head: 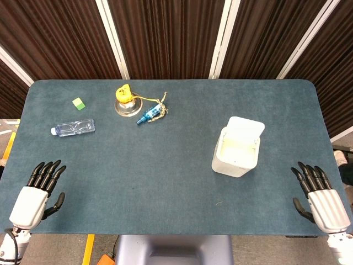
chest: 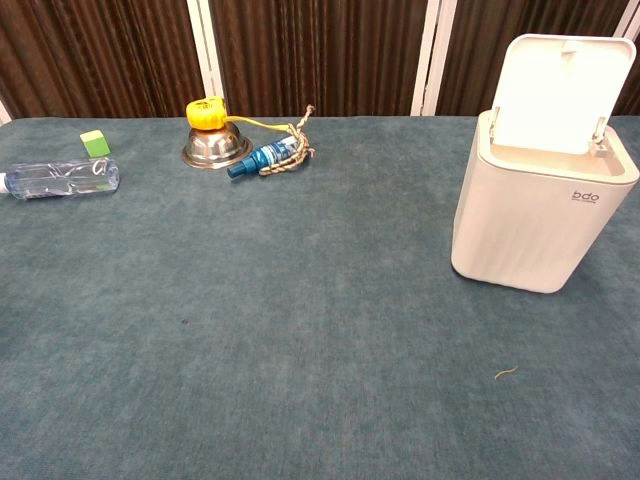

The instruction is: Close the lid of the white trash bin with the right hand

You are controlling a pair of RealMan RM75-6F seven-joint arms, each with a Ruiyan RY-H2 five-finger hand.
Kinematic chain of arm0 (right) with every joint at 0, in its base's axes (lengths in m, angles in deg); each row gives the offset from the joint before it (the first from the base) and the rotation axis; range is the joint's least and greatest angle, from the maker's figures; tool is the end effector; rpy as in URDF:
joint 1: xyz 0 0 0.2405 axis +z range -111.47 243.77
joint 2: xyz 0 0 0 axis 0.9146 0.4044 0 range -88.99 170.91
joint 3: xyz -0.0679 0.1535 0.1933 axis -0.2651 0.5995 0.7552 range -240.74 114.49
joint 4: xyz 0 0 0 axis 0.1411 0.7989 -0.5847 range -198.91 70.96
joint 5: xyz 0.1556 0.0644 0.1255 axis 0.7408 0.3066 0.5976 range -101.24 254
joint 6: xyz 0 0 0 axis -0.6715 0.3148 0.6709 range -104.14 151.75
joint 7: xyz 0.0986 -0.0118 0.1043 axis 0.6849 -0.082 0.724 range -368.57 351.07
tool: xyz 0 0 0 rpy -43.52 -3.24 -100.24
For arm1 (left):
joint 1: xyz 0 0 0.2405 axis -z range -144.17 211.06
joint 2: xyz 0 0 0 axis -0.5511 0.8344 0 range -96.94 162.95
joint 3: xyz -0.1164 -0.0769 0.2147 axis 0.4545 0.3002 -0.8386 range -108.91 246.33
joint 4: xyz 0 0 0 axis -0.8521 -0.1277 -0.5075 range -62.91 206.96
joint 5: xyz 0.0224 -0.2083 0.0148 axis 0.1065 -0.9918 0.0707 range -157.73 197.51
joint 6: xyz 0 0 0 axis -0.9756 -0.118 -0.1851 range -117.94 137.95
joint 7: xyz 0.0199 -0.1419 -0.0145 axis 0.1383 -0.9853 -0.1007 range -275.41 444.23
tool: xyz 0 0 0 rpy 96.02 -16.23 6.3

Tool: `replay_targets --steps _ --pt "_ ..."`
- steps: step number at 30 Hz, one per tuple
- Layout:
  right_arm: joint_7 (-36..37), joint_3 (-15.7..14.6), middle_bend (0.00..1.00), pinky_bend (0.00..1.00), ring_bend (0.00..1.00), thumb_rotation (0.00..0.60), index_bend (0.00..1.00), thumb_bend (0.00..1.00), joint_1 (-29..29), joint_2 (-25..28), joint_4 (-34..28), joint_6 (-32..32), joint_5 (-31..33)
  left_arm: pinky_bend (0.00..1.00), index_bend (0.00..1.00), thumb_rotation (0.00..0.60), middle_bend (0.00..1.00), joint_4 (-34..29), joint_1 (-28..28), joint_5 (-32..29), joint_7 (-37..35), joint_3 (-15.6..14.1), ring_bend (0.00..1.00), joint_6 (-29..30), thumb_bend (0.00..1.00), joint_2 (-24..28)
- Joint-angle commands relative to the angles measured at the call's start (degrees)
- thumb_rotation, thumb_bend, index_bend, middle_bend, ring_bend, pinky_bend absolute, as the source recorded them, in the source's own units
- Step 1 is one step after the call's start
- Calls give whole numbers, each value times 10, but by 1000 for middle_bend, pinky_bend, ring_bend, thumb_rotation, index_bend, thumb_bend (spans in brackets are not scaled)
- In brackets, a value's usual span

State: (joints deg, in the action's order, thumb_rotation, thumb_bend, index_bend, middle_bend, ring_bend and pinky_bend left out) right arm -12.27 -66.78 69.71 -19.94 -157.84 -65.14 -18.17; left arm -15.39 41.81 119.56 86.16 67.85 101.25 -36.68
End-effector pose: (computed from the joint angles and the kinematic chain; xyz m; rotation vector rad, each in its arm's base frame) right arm -0.2996 -0.1487 0.1601 1.5491 -0.8236 0.8696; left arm -0.2757 0.1808 0.1274 -1.5971 -0.7164 -1.0958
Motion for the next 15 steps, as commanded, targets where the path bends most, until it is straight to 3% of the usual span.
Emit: replay_targets --steps 1,5,6,7,8,10,11,12,15 --pt "0 2 0 0 0 600 0 487 2 -6 3 1 -6 48 33 600 0 -3 1 -1 -1 -2 0 -4 478 3" --pt "18 21 0 4 0 600 0 487 11 -17 8 -7 -9 48 34 600 0 -2 5 -2 -5 -2 0 -12 479 3" --pt "32 30 20 47 9 600 0 488 17 -17 5 -7 -7 48 34 600 0 -2 6 -3 -6 -2 0 -15 478 4" --pt "53 40 101 169 85 600 0 507 26 -13 -4 0 1 48 34 600 0 -2 7 -5 -7 -2 0 -18 478 4" --pt "77 54 282 375 278 600 6 561 33 -5 -25 11 25 48 35 600 0 -1 8 -8 -5 -2 0 -22 478 5" --pt "144 86 741 785 782 600 79 733 63 33 -92 67 85 48 35 600 0 -2 10 -16 8 -1 0 -33 478 7" --pt "170 100 915 915 951 600 139 811 80 57 -113 98 109 48 36 600 0 -5 11 -18 10 -2 0 -37 478 7" --pt "182 120 978 973 997 600 175 856 103 89 -132 140 143 48 36 600 0 -8 11 -19 9 -3 0 -40 477 9" --pt "174 155 1000 1000 1000 600 159 895 167 166 -163 263 228 48 36 600 0 -8 12 -19 16 -2 0 -40 477 9"
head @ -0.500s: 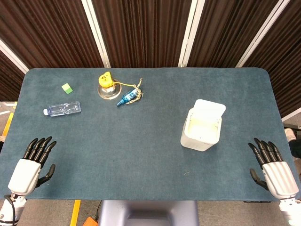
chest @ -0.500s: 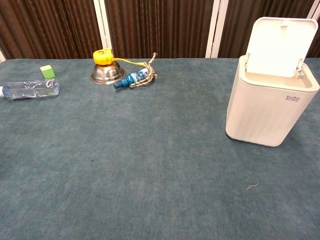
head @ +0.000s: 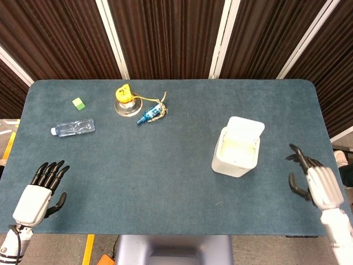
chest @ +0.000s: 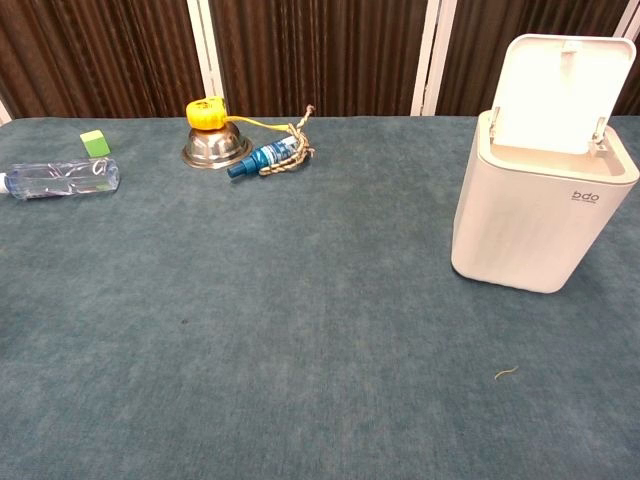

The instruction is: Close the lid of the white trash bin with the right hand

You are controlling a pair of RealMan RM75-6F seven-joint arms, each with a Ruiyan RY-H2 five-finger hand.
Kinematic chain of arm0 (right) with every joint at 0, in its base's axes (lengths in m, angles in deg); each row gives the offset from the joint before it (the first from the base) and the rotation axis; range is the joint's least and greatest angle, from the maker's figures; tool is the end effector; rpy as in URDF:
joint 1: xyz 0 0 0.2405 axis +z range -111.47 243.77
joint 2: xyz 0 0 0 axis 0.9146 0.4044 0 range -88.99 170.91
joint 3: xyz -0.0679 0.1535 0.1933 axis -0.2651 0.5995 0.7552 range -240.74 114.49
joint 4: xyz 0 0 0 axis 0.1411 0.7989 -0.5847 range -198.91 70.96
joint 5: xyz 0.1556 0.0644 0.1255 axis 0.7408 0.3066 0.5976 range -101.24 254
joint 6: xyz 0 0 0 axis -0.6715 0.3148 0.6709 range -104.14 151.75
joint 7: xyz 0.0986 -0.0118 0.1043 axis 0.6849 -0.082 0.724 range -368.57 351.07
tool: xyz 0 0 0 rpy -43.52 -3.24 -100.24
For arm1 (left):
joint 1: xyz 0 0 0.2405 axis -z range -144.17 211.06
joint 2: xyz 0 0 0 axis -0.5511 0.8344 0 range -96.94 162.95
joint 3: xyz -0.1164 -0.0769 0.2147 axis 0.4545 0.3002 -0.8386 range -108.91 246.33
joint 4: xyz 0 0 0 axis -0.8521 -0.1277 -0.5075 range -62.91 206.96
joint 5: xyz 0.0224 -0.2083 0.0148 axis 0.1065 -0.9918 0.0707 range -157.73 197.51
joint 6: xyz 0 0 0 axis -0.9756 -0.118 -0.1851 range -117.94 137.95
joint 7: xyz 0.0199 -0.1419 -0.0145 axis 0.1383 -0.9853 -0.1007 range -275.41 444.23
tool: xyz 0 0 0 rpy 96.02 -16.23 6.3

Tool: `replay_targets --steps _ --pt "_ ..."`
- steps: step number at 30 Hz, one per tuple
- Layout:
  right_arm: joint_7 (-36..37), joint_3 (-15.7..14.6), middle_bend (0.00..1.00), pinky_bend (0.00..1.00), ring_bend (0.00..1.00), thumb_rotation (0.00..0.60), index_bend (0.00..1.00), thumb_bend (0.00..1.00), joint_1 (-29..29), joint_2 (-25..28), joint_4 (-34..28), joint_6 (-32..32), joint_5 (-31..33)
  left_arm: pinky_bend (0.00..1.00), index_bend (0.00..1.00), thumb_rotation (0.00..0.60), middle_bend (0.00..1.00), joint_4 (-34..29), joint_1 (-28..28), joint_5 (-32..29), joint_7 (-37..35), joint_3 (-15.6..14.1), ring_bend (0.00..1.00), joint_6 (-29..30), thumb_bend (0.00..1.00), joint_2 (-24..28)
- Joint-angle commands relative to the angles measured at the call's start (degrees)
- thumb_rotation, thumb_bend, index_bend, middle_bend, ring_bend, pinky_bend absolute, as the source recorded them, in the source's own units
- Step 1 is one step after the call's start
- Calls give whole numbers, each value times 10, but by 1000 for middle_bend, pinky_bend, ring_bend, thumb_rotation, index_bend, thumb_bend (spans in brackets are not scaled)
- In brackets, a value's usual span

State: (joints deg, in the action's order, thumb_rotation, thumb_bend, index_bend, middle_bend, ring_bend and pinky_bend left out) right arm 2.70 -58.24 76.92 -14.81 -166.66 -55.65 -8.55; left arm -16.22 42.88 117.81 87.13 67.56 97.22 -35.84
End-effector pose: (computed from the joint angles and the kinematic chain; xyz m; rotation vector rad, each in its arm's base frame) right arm -0.2676 -0.2142 0.1798 1.3984 -1.0791 1.1165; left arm -0.2792 0.1864 0.1226 -1.6355 -0.7512 -1.0270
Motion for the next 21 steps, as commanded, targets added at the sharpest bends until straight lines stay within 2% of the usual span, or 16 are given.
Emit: replay_targets --steps 1,6,9,15,21 --pt "19 81 1000 1000 1000 600 147 895 114 132 -80 200 163 48 36 600 0 1 1 -3 9 2 0 1 477 0" --pt "-49 113 1000 1000 1000 600 171 895 197 173 -94 308 294 48 34 600 0 1 2 -19 12 9 0 -4 477 -1" --pt "-83 116 1000 1000 1000 600 202 902 241 170 -84 353 348 48 33 600 0 2 3 -19 15 9 0 -7 476 -3" --pt "-170 99 1000 1000 1000 600 230 905 311 147 -88 377 442 49 29 600 0 -3 5 -25 22 8 0 -16 480 -3" --pt "-212 77 1000 1000 1000 600 259 905 343 137 -96 373 494 49 28 600 0 -3 5 -24 14 9 0 -13 478 0"
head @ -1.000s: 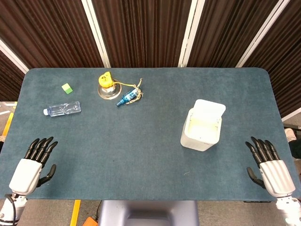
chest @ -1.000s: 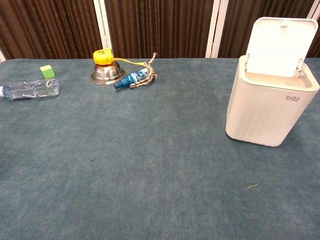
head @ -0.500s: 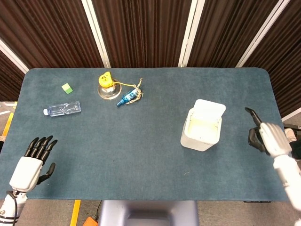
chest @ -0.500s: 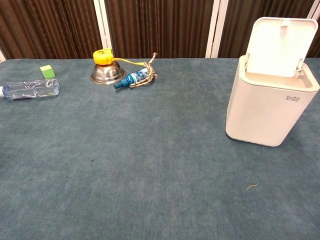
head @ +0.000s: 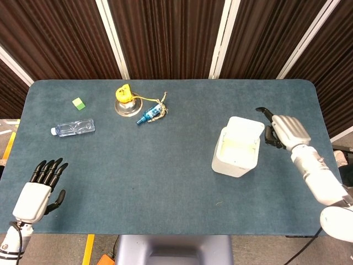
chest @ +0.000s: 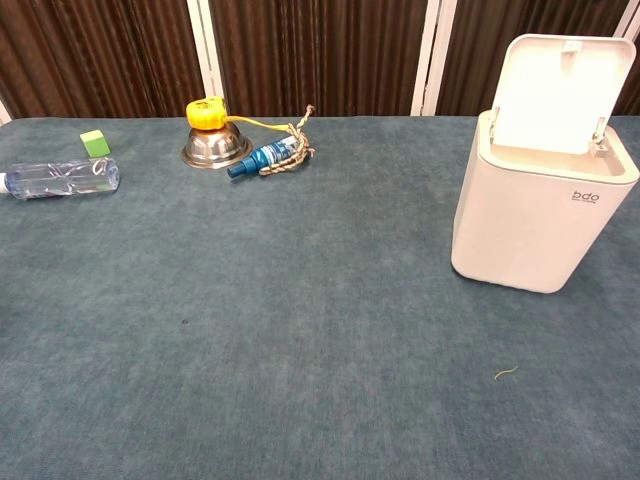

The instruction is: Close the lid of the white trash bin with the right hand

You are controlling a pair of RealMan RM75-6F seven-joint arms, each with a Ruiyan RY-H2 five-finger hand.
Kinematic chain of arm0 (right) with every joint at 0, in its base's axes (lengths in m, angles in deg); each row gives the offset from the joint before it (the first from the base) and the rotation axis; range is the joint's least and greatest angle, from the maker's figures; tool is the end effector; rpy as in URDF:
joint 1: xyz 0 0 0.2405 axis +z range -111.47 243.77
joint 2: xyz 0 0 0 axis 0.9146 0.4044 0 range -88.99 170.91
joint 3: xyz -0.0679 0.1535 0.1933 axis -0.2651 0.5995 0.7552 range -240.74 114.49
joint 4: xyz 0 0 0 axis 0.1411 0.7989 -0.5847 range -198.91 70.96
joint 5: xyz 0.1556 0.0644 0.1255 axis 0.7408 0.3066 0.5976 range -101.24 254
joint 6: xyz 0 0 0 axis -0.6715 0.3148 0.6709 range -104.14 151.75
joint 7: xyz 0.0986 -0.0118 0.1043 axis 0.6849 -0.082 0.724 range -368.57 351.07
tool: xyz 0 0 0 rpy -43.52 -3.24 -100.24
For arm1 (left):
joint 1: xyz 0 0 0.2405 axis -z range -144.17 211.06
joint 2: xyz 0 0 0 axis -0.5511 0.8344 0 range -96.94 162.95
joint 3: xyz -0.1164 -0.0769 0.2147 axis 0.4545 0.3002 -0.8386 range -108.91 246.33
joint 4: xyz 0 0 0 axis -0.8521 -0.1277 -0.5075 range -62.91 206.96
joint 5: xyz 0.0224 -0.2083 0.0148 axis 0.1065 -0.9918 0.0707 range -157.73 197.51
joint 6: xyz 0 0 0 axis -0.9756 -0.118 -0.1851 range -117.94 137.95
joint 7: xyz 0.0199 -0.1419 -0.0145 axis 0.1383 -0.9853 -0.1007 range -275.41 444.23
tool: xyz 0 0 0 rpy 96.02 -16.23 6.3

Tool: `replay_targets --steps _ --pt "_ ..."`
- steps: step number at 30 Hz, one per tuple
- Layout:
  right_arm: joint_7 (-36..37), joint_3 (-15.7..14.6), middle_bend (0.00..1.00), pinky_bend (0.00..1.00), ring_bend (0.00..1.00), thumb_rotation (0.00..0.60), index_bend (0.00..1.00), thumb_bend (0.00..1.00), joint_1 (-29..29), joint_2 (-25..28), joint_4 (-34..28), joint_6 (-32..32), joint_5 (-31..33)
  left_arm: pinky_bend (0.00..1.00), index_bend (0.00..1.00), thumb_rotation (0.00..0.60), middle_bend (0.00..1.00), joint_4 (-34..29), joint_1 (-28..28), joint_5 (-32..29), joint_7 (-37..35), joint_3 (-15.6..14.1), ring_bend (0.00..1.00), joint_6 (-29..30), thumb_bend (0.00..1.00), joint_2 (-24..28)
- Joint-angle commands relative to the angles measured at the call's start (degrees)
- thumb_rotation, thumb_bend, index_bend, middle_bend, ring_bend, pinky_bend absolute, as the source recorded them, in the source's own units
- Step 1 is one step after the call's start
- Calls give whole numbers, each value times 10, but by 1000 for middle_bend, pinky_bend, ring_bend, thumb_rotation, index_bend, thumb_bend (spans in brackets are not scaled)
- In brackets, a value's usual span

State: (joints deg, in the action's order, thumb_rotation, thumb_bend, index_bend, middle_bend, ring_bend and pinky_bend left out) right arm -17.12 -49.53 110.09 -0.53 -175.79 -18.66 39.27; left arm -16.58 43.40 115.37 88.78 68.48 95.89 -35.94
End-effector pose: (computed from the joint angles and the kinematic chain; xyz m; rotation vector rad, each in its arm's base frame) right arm -0.1698 -0.3482 0.1996 1.5428 -1.2618 0.7666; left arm -0.2813 0.1936 0.1230 -1.6142 -0.7493 -0.9904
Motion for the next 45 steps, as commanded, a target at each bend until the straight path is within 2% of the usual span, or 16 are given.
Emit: replay_targets --steps 1,8,13,19,24,30,37,45 --pt "-18 -13 1000 1000 1000 600 265 905 15 -8 -3 5 22 49 27 600 0 1 0 0 -3 0 0 0 478 1" --pt "-34 -29 1000 1000 1000 600 280 904 37 -31 9 5 51 48 27 600 0 0 1 4 -4 -3 0 0 478 1" --pt "-29 -38 1000 1000 1000 600 305 905 29 -27 1 7 32 49 27 600 0 0 1 5 -4 -3 0 1 477 1" --pt "2 -47 1000 1000 1000 600 287 905 -31 -17 -32 -38 -80 49 26 600 0 -2 0 15 -4 -7 0 6 478 3" --pt "6 -69 1000 1000 1000 600 285 905 -71 -21 -53 -59 -181 49 26 600 0 -2 0 17 -1 -10 0 3 478 1" --pt "-18 -93 1000 1000 1000 600 284 905 -94 -35 -66 -76 -247 49 25 600 0 -6 0 25 3 -13 0 7 478 1" --pt "-52 -114 1000 1000 1000 600 271 905 -100 -62 -62 -75 -257 49 25 600 0 -5 -1 27 -5 -13 0 12 478 4" --pt "-79 -122 1000 1000 1000 600 271 904 -90 -97 -39 -63 -228 49 22 600 0 -5 -2 30 -8 -14 0 15 478 6"
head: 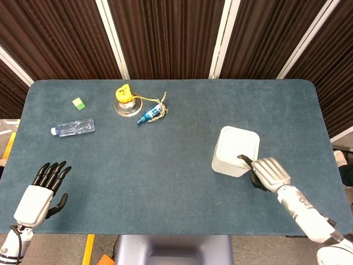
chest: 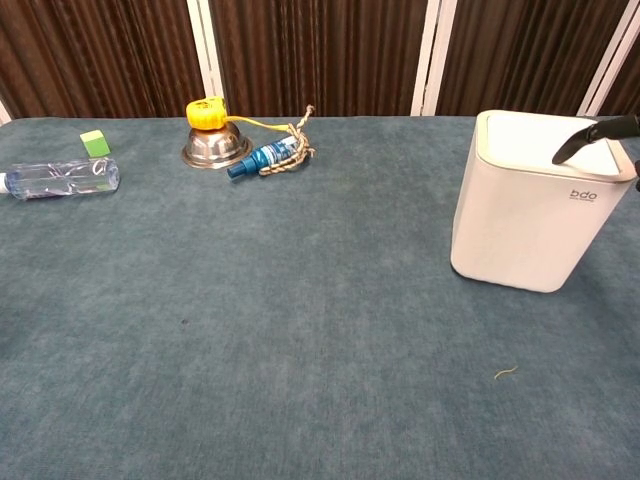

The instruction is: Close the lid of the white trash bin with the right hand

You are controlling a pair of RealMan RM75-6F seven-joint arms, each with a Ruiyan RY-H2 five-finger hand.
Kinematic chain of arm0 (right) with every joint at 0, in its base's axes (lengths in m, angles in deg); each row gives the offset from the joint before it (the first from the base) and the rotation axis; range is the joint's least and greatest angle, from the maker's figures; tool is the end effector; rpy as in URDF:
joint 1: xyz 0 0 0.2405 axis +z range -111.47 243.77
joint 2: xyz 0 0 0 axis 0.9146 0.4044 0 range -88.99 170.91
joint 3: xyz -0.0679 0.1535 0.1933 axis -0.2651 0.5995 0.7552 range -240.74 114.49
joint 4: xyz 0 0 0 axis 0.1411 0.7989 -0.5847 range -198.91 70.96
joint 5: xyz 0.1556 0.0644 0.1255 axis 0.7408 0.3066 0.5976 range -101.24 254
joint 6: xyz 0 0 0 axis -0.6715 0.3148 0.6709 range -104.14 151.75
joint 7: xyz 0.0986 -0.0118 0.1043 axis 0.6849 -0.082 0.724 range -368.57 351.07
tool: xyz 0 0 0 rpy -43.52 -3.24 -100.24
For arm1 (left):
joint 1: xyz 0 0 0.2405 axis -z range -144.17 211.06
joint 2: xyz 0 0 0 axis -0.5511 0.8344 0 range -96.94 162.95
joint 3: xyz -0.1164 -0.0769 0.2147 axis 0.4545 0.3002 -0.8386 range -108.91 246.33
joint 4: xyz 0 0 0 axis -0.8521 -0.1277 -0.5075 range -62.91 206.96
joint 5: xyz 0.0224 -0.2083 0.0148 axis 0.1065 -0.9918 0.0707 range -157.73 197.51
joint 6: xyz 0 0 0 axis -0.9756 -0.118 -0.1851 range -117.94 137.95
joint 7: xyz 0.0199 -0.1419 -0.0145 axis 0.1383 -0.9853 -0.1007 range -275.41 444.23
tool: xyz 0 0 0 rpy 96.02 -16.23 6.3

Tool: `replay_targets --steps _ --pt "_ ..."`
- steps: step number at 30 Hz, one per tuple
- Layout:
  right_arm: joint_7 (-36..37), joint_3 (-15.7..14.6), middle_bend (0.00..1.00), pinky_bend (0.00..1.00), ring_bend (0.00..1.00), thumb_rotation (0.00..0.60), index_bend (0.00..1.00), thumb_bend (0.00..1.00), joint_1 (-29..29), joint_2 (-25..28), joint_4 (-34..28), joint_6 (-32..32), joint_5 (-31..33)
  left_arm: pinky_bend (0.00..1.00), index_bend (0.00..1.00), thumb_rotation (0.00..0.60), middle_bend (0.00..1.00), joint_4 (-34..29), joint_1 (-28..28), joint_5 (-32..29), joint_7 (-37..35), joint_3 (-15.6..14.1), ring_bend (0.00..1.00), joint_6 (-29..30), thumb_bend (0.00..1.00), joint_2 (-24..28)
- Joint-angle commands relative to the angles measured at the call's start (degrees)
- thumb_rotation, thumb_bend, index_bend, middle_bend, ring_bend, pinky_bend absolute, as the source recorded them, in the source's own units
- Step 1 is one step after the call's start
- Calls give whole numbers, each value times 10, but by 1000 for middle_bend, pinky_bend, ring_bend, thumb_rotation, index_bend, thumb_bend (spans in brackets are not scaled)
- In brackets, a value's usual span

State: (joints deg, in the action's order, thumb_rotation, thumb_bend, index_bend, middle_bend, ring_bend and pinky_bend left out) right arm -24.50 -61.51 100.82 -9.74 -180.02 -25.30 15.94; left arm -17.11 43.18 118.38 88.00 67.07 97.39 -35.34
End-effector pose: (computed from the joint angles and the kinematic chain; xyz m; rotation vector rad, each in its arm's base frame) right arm -0.2033 -0.2659 0.1209 1.8746 -1.1510 0.5992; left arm -0.2754 0.1852 0.1230 -1.6514 -0.7387 -1.0278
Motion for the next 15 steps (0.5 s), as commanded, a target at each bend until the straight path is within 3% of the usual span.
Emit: replay_targets --steps 1,4,7,9,12,15 --pt "-6 -3 1000 1000 1000 600 270 905 3 -5 3 3 8 49 22 600 0 0 0 -1 0 0 0 -1 478 0" --pt "3 2 1000 1000 1000 600 269 904 -4 -4 -3 -13 -2 49 21 600 0 0 0 0 0 0 0 -1 479 1" --pt "38 15 1000 1000 1000 600 232 903 -46 -6 -14 -103 -75 49 22 600 0 0 -1 2 -2 0 0 4 479 1" --pt "67 11 999 983 993 600 168 873 -90 -15 -7 -185 -158 49 22 600 0 0 -2 3 -2 0 0 6 479 1" --pt "77 -18 803 770 768 600 36 721 -143 -25 24 -267 -254 49 21 600 0 1 -2 3 -1 0 0 6 478 0" --pt "65 -51 468 562 432 600 0 607 -186 -32 57 -315 -312 49 22 600 0 2 -2 4 -1 0 0 6 479 0"
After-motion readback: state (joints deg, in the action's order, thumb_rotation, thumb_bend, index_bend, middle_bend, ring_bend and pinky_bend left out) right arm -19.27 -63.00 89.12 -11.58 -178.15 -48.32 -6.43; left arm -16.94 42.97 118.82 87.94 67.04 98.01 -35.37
